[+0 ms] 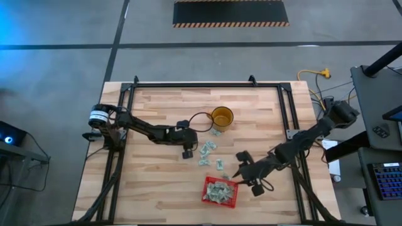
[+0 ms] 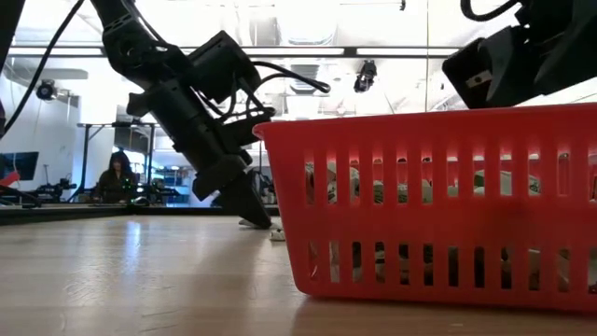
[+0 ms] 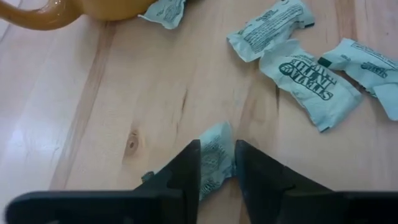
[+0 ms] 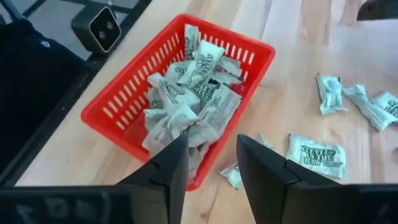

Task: Pick and place Stevia / Truvia into bins
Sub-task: Put the stevia packet into the bin

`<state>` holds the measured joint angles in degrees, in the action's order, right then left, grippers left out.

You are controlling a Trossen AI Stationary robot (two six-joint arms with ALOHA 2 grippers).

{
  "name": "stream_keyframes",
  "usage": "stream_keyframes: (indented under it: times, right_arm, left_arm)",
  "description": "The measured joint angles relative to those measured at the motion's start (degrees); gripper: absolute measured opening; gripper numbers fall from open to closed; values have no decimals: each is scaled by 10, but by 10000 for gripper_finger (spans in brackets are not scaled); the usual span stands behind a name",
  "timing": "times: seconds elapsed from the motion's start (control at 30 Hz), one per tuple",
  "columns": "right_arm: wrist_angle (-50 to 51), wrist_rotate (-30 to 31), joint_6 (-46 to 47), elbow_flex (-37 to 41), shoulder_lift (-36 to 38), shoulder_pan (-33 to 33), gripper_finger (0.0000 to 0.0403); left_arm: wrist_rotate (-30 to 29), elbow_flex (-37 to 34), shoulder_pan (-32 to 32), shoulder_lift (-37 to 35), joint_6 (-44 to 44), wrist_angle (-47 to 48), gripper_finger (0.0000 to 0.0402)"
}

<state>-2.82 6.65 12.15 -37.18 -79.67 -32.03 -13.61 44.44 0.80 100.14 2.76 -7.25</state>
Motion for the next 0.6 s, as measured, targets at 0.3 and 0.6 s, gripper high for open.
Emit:
stream_keyframes:
  times: [0.3, 0.6]
  right_arm:
    - [164, 135, 102, 9, 39, -2, 99]
    - [154, 166, 139, 55, 32, -2, 78]
  left_arm:
    - [15, -3, 0, -1, -1, 1, 8]
    - [93, 20, 15, -31, -1, -12, 1]
